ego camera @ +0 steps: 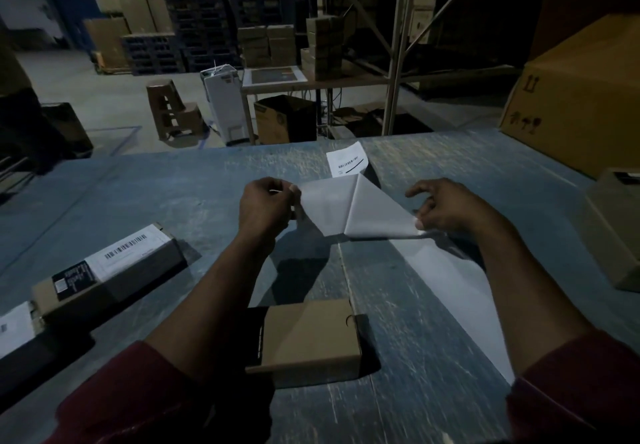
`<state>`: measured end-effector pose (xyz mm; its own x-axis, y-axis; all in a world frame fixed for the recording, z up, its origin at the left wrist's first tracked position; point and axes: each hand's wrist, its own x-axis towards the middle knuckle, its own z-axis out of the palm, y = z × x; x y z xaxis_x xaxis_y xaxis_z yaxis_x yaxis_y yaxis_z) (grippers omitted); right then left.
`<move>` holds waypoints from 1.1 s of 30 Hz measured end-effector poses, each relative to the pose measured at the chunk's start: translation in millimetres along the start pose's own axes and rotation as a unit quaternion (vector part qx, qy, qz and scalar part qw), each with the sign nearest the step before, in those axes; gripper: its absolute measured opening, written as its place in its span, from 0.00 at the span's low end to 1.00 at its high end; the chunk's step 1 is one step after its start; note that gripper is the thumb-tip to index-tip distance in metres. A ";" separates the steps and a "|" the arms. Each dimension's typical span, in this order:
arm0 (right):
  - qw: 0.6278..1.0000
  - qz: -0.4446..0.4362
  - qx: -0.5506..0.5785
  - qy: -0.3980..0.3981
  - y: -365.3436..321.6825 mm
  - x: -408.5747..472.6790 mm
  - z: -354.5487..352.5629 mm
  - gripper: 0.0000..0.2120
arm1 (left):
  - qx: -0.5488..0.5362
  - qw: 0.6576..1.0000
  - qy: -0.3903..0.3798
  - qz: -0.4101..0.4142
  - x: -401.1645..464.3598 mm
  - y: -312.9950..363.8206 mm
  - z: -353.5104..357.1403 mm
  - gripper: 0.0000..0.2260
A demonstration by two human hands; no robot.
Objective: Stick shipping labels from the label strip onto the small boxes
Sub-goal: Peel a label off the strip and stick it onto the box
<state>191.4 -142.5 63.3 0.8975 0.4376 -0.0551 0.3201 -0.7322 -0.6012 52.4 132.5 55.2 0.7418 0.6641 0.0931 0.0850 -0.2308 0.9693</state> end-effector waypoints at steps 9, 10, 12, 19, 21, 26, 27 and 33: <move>0.958 -0.073 -0.184 0.206 -58.1 -30.7 12.7 0.33 | 0.033 0.998 0.013 0.060 0.7 -2.5 6.3 0.05; 0.955 -0.107 -0.154 0.231 -69.2 -36.7 18.3 0.31 | 0.036 0.997 0.011 0.068 0.1 -2.2 7.5 0.04; 0.957 -0.149 -0.069 0.241 -82.0 -44.7 27.9 0.24 | 0.035 0.997 0.005 0.074 -1.9 -0.6 9.8 0.04; 0.985 -0.072 -0.079 0.132 -72.8 -37.7 33.8 0.37 | 0.054 0.995 -0.009 0.084 -5.4 -0.3 15.1 0.04; 0.990 -0.047 -0.060 0.117 -62.4 -28.9 34.6 0.34 | 0.066 0.995 -0.004 0.081 -4.0 -1.4 14.4 0.04; 0.993 0.027 -0.048 0.102 -36.9 -15.3 20.6 0.28 | 0.087 0.994 0.024 0.055 -0.4 -4.7 9.3 0.04; 0.994 0.037 -0.049 0.095 -33.8 -14.2 19.1 0.28 | 0.092 0.994 0.031 0.051 -0.2 -5.3 8.1 0.04; 0.989 0.075 -0.091 0.086 -22.6 -6.0 20.2 0.31 | 0.117 0.990 0.073 0.038 4.1 -8.1 3.6 0.06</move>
<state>172.6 -118.1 61.1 0.9721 0.2341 0.0129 0.2155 -0.8702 -0.4430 57.2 134.5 46.9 0.6497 0.7298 0.2129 0.1961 -0.4314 0.8806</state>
